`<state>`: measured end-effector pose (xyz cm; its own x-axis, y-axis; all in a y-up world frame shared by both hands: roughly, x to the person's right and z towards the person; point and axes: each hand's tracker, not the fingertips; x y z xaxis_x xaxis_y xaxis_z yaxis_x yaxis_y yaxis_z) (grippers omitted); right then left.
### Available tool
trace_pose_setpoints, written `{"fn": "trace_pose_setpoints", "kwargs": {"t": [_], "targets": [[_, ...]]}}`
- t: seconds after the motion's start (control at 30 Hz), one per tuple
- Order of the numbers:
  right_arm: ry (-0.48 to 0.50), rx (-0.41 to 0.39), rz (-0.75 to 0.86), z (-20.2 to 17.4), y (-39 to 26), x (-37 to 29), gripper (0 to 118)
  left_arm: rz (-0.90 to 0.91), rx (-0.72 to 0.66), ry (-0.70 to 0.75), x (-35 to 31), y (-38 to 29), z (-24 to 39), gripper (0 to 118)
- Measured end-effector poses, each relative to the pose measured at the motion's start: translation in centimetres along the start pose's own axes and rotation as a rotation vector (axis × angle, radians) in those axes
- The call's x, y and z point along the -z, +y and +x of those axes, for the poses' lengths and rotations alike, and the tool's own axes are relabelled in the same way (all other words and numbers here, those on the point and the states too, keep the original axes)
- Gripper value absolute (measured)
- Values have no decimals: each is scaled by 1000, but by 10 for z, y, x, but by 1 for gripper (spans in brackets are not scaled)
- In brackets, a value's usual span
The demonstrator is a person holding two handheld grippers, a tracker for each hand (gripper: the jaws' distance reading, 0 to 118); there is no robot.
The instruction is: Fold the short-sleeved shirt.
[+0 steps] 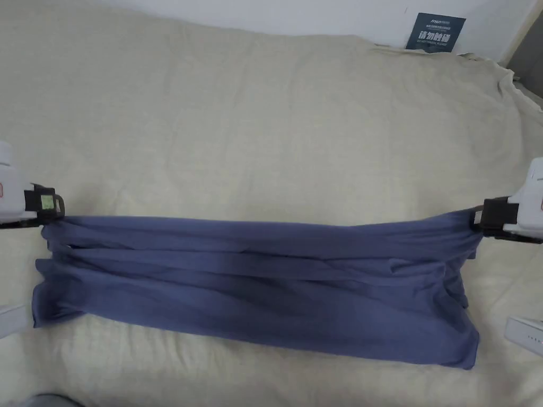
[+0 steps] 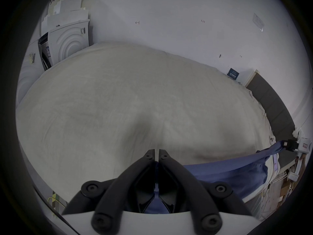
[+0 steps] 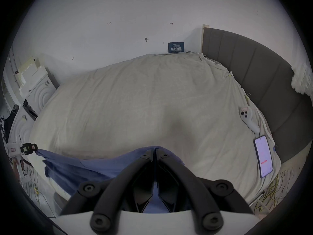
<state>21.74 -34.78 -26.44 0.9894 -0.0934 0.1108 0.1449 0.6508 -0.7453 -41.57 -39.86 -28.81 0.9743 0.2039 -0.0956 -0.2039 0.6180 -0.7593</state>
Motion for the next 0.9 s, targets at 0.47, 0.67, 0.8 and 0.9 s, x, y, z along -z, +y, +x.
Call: {"fn": "trace_pose_setpoints", "kwargs": {"t": [0.47,0.67,0.8,0.9], "targets": [[-48,96,-277,28,-139,50,1,-165,45,147,18,-99,5,0],[-55,96,-280,26,-140,55,1,-175,97,179,16,-94,15,0],[-53,75,-279,30,-129,45,48,-103,106,294,4,-89,18,64],[-107,-7,-173,30,-109,19,94,-23,117,351,-15,-74,16,118]]}}
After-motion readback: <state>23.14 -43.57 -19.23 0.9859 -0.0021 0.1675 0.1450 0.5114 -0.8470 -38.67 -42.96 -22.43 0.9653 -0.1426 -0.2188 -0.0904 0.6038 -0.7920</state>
